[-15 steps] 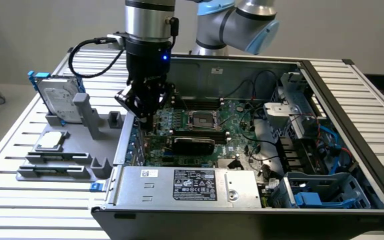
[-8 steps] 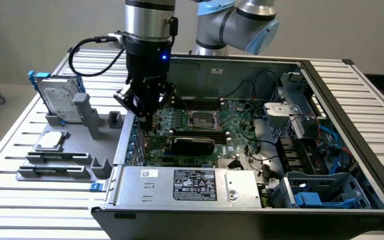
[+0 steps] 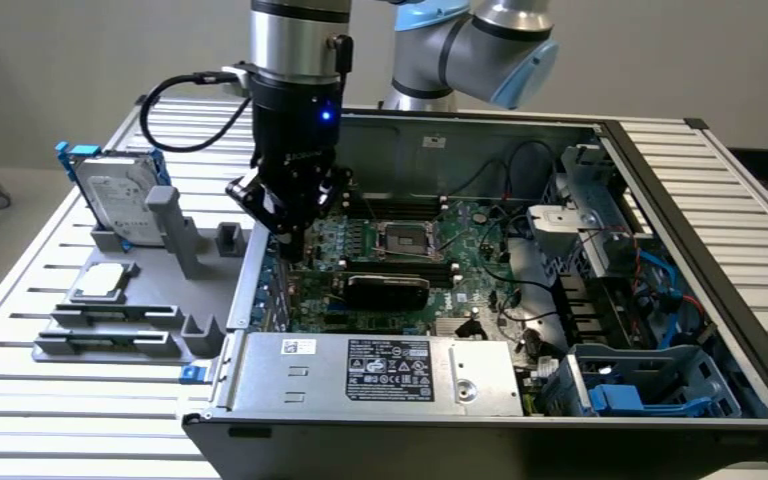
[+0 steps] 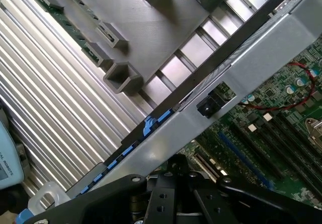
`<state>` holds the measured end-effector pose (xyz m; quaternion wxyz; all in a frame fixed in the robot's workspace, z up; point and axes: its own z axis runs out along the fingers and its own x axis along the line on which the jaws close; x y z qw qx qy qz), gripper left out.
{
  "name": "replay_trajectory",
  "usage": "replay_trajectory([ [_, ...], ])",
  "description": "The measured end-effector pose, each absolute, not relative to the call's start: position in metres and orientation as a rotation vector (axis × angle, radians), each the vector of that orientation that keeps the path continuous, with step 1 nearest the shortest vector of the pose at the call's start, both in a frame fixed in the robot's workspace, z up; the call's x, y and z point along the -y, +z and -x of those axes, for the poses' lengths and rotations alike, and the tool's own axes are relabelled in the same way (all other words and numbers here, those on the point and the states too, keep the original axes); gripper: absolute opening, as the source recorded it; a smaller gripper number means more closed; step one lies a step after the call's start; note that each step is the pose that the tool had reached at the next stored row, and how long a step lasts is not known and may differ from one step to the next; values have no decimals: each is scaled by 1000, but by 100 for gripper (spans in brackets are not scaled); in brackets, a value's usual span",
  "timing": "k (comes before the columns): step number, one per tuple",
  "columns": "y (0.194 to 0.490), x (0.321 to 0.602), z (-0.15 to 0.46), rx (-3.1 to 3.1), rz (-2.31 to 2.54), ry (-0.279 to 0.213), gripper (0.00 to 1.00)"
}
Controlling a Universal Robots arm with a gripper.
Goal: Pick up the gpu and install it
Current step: 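Press down on the gpu until it lock into place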
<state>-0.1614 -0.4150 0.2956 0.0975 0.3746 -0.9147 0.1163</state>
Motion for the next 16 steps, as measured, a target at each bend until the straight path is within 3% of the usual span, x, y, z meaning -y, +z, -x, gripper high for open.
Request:
replay_trajectory([
  [16, 297, 415, 162, 2788, -937, 346, 11],
])
